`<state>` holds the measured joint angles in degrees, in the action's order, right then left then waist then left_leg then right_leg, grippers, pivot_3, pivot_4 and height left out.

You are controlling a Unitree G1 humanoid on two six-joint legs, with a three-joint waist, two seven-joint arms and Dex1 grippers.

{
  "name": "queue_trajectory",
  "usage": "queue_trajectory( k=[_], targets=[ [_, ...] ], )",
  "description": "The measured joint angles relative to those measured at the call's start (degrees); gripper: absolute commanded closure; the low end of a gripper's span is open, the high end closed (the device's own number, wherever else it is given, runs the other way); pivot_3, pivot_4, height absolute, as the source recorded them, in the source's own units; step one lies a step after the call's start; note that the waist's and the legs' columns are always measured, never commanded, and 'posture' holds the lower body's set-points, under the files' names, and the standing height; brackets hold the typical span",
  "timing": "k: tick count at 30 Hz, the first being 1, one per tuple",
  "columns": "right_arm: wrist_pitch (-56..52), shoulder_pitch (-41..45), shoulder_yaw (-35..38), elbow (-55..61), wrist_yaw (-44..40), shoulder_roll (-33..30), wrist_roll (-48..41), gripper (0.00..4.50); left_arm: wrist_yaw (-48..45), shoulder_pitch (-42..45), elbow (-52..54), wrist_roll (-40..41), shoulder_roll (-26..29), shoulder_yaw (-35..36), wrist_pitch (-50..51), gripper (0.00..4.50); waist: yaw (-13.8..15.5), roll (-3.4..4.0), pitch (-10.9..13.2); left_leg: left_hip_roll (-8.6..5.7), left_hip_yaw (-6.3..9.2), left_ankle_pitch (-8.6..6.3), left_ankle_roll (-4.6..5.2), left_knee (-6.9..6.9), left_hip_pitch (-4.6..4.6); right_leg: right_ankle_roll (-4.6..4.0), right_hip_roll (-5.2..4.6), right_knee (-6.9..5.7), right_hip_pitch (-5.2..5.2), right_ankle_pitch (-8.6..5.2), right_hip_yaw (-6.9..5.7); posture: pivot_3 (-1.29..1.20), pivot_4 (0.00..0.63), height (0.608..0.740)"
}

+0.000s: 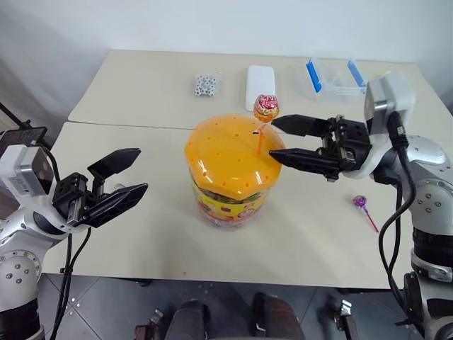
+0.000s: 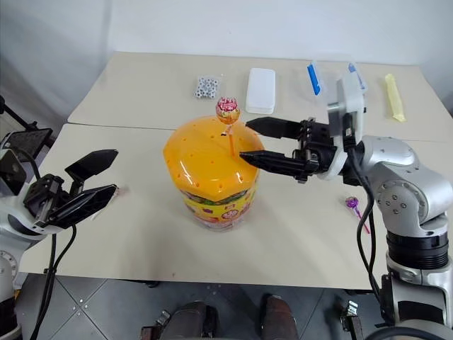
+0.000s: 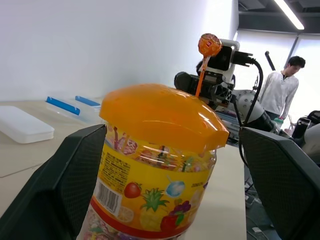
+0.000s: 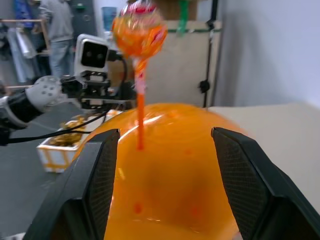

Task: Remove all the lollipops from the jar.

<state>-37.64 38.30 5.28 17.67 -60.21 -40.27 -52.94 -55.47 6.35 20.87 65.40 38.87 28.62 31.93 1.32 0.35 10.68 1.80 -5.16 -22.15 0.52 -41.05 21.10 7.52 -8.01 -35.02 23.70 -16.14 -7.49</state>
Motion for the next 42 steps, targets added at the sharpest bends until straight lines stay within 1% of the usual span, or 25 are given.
queue_trajectory(
  k=[1, 4, 7, 10, 11, 12, 18, 21, 22, 24, 27, 28, 29, 31, 34, 35, 36, 37, 39, 42],
  targets=[
    [-0.05, 0.0, -0.61, 0.63, -0.64, 0.0, -0.07, 1.45, 0.09, 0.26, 0.23, 0.0, -0.03, -0.49, 0.03, 0.0, -0.04, 0.0, 0.0, 0.01, -0.02, 0.0, 0.0, 0.0, -0.01, 0.0, 0.01, 0.0, 0.0, 0.0, 0.0, 0.0, 0.15, 0.74],
    [-0.25, 0.72, -1.93, 1.55, -0.97, 0.3, 0.16, 2.04, 0.42, 2.43, 0.74, 0.01, -0.11, -2.28, 0.08, 0.0, -0.13, 0.0, 0.0, 0.02, -0.07, 0.0, 0.0, -0.03, -0.04, 0.0, 0.01, -0.02, 0.0, 0.0, 0.01, 0.0, 0.15, 0.74],
    [-0.01, 1.08, -2.47, 1.58, -0.77, 0.41, 0.92, 2.95, 0.4, 3.54, 0.8, 0.24, -0.19, -2.97, 0.27, 0.0, -0.21, 0.0, 0.0, 0.03, -0.1, 0.01, 0.0, -0.02, -0.07, 0.0, 0.02, -0.04, 0.0, 0.0, 0.03, 0.0, 0.15, 0.74],
    [0.13, 1.33, -2.48, 1.1, -0.18, 0.81, 1.61, 3.99, 0.47, 4.9, 0.81, 0.69, -0.46, -3.89, 0.47, 0.0, -0.25, 0.0, 0.0, 0.03, -0.09, 0.01, 0.0, -0.01, -0.07, 0.0, 0.02, -0.05, 0.0, 0.0, 0.02, 0.0, 0.15, 0.74],
    [0.15, 1.47, -2.47, 0.98, -0.02, 0.93, 1.87, 4.17, 0.55, 5.2, 0.81, 0.77, -0.71, -4.14, 0.49, 0.0, -0.25, 0.0, 0.0, 0.03, -0.09, 0.01, 0.0, -0.01, -0.07, 0.0, 0.02, -0.05, 0.0, 0.0, 0.02, 0.0, 0.15, 0.74],
    [0.14, 1.67, -2.46, 0.78, 0.2, 1.05, 2.13, 4.49, 0.66, 5.62, 0.82, 0.88, -1.04, -4.42, 0.5, 0.0, -0.25, 0.0, 0.0, 0.03, -0.09, 0.01, 0.0, -0.01, -0.05, 0.0, 0.02, -0.04, 0.0, 0.0, 0.01, 0.0, 0.15, 0.74],
    [0.61, 1.87, -1.98, -0.43, 0.82, 3.3, 2.08, 4.49, 2.3, 8.07, 0.85, 2.25, -2.52, -5.09, 0.53, 0.0, -0.35, 0.0, 0.0, 0.03, -0.09, 0.01, 0.0, -0.02, -0.05, 0.0, 0.02, -0.05, 0.01, 0.0, 0.01, 0.0, 0.15, 0.74],
    [0.41, 3.31, 0.8, -2.63, 1.19, 3.84, 0.18, 4.49, 3.04, 9.32, 1.01, 2.87, -2.83, -5.31, 0.57, 0.0, -0.33, 0.0, 0.0, 0.02, -0.1, 0.01, 0.0, -0.02, -0.05, 0.01, 0.02, -0.04, 0.0, 0.0, 0.03, 0.0, 0.15, 0.74],
    [-0.52, 3.89, 2.38, -3.5, 1.67, 2.87, -1.05, 4.49, 3.03, 9.52, 1.06, 2.9, -2.82, -5.53, 0.65, 0.0, -0.18, 0.0, 0.0, 0.02, -0.07, 0.01, 0.0, -0.03, -0.02, 0.01, 0.02, -0.04, 0.0, 0.0, 0.01, 0.0, 0.15, 0.74],
    [-2.52, 4.57, 6.0, -5.98, 2.13, -1.13, -2.41, 4.49, 2.11, 9.53, 1.21, 2.47, -1.67, -6.07, 0.69, 0.0, 0.11, -0.02, 0.01, 0.0, -0.01, 0.01, 0.01, -0.02, 0.01, 0.01, 0.02, -0.01, 0.0, 0.0, -0.01, 0.0, 0.15, 0.74],
    [-5.33, 3.32, 11.24, -12.19, 2.84, -10.75, -0.85, 4.49, -2.61, 8.29, 1.86, -2.27, 4.19, -6.73, 0.06, 0.0, 0.15, -0.03, 0.02, -0.03, -0.09, 0.0, 0.02, 0.08, 0.01, 0.01, 0.02, 0.1, 0.01, 0.0, -0.02, 0.0, 0.15, 0.74],
    [-6.46, 1.54, 11.77, -14.29, 2.92, -14.59, 1.05, 4.49, -4.36, 7.34, 1.94, -3.96, 5.66, -6.66, -0.49, 0.0, 0.05, -0.03, 0.01, -0.01, -0.12, 0.0, 0.02, 0.13, -0.02, 0.01, 0.04, 0.15, 0.01, 0.0, -0.03, 0.0, 0.15, 0.74],
    [-6.92, -0.1, 11.84, -15.23, 2.7, -16.84, 2.47, 4.49, -5.79, 6.55, 1.88, -5.05, 6.45, -6.73, -1.02, 0.0, -0.02, -0.03, 0.01, 0.0, -0.16, -0.01, 0.02, 0.15, -0.02, 0.01, 0.04, 0.16, 0.02, 0.0, -0.03, 0.0, 0.15, 0.74],
    [-8.79, -6.9, 11.43, -18.25, 1.95, -23.15, 7.1, 4.49, -10.72, 4.25, 0.62, -9.32, 8.82, -7.27, -3.69, 0.0, -0.07, -0.03, 0.02, 0.05, -0.22, 0.0, 0.01, 0.17, -0.03, 0.01, 0.09, 0.19, 0.03, 0.0, -0.02, 0.0, 0.15, 0.74],
    [-9.1, -13.35, 9.94, -20.67, 2.47, -26.75, 13.3, 4.49, -16.33, 3.52, -2.4, -15.85, 10.67, -8.61, -8.85, 0.0, -0.19, 0.02, 0.0, 0.06, -0.42, 0.01, 0.03, 0.09, -0.03, 0.0, 0.1, 0.26, 0.04, 0.0, 0.12, 0.0, 0.15, 0.74],
    [-8.52, -14.53, 9.0, -20.83, 2.87, -27.5, 15.28, 4.49, -17.39, 3.48, -3.03, -16.95, 11.04, -9.02, -9.8, 0.0, -0.27, 0.03, 0.0, 0.06, -0.47, 0.01, 0.03, 0.09, -0.06, 0.0, 0.1, 0.26, 0.04, 0.0, 0.18, 0.0, 0.15, 0.74],
    [-6.77, -15.87, 6.76, -20.58, 4.04, -29.22, 19.18, 4.49, -18.29, 3.86, -3.94, -17.87, 11.01, -9.52, -10.78, 0.0, -0.36, 0.08, -0.01, 0.06, -0.52, 0.01, 0.03, 0.07, -0.07, -0.01, 0.09, 0.26, 0.05, -0.01, 0.24, 0.0, 0.15, 0.74],
    [-5.72, -16.91, 1.95, -20.82, 6.59, -31.67, 25.58, 4.49, -18.49, 5.0, -4.87, -18.22, 10.42, -9.79, -11.13, 0.0, -0.58, 0.09, -0.02, 0.07, -0.56, 0.02, 0.03, 0.06, -0.08, -0.01, 0.09, 0.26, 0.06, -0.01, 0.31, 0.0, 0.15, 0.74],
    [-4.68, -17.1, -2.69, -22.42, 9.99, -31.88, 32.37, 4.49, -18.46, 6.77, -5.9, -18.31, 9.41, -10.17, -11.49, 0.0, -0.73, 0.09, -0.02, 0.08, -0.55, 0.02, 0.03, 0.03, -0.04, -0.01, 0.08, 0.24, 0.1, -0.01, 0.31, 0.0, 0.15, 0.74],
    [-3.13, -18.51, -6.97, -25.01, 11.17, -29.97, 37.43, 4.49, -18.86, 7.08, -5.93, -19.38, 9.04, -11.87, -12.27, 0.0, -0.99, 0.09, -0.02, 0.09, -0.47, 0.0, 0.0, 0.12, -0.02, 0.0, 0.09, 0.2, 0.15, 0.0, 0.21, 0.0, 0.15, 0.74]
  ],
)
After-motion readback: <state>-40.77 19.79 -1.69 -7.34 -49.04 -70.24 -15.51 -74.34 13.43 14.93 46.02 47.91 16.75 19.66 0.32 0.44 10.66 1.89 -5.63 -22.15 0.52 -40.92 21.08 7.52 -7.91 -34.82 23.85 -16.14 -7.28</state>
